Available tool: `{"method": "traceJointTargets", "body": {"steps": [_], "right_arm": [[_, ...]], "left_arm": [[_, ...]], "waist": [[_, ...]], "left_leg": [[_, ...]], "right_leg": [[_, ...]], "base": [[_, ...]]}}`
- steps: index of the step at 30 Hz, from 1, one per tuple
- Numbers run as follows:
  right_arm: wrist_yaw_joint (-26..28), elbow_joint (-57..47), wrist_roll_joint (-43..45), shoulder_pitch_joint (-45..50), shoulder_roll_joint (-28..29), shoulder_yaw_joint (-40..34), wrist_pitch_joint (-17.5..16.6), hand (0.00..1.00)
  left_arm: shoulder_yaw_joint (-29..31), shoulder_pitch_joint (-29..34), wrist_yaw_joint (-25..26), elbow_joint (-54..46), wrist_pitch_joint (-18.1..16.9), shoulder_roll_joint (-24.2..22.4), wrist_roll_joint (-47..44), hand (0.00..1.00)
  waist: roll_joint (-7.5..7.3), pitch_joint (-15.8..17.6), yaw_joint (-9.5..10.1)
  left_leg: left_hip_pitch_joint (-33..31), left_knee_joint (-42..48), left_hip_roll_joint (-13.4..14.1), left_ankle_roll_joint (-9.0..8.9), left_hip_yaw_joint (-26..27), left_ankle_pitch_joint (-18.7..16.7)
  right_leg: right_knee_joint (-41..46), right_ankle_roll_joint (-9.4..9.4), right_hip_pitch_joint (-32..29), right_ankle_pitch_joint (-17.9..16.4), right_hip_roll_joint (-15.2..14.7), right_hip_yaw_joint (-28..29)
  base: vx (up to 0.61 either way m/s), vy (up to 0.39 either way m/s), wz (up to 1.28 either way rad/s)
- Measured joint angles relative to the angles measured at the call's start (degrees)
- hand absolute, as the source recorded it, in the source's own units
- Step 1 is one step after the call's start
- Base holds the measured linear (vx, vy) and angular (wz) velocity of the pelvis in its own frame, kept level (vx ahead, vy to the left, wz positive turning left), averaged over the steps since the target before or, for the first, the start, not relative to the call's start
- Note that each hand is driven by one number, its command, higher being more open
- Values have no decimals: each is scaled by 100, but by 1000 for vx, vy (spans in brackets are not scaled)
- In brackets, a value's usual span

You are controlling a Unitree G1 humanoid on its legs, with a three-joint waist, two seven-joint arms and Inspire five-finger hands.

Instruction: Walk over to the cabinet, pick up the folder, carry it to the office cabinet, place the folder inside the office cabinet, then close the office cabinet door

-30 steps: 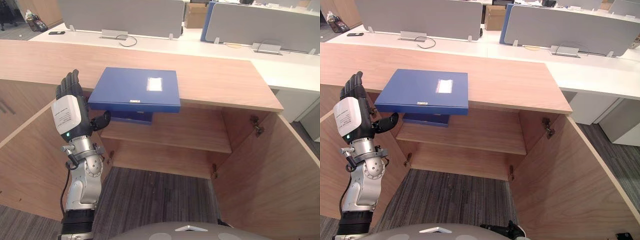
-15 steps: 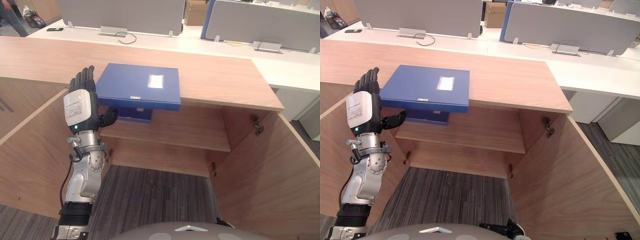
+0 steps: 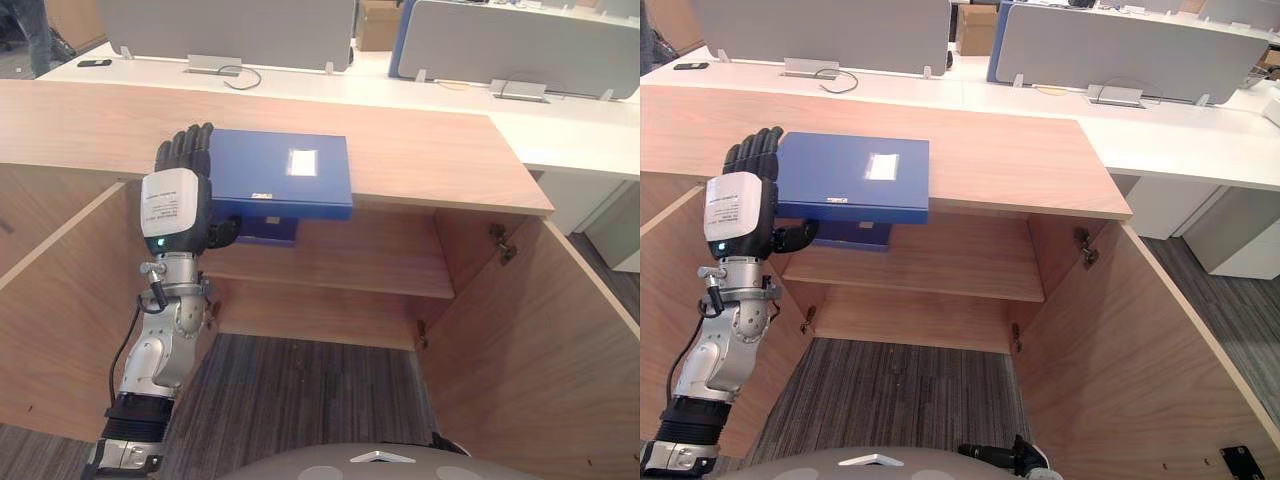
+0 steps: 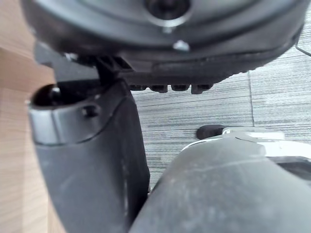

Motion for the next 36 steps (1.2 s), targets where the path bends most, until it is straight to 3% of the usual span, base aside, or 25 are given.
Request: {"method": "traceJointTargets", "body": {"steps": [15, 25, 32, 33, 36], "right_arm": [[6, -5, 4, -26, -49, 9, -7, 100], [3, 1, -69, -48, -59, 36, -6, 100], [-9, 4, -189, -98, -76, 126, -8, 100], [-9, 6, -196, -101, -76, 126, -8, 100], [-12, 9, -211, -104, -76, 125, -8, 100]], "left_arm": [[-904, -41, -643, 489, -732, 459, 221, 100], [-1118, -128, -736, 583, -777, 650, 238, 100], [-1120, -321, -521, 713, -718, 652, 435, 100], [-1120, -350, -457, 714, -653, 652, 486, 0], [-1115, -442, -357, 718, -559, 652, 633, 0]], "waist": [[69, 44, -9], [72, 46, -10], [72, 46, -23], [72, 46, -24], [72, 47, -21]], "left_leg": [[-1, 3, -2, 1, -21, 1], [-4, 3, -7, 14, -69, 11], [-4, 3, -6, 16, -66, 13], [-4, 4, -5, 16, -66, 13], [-4, 5, -3, 15, -64, 13]], "right_leg": [[-7, 1, 4, 0, 1, -12], [0, 1, 14, -1, -6, -60], [2, 1, 12, -1, -5, -58], [2, 1, 11, 0, -4, -58], [3, 2, 12, 0, -2, -57]], "base": [[0, 0, 0], [0, 0, 0], [0, 0, 0], [0, 0, 0], [0, 0, 0]]}}
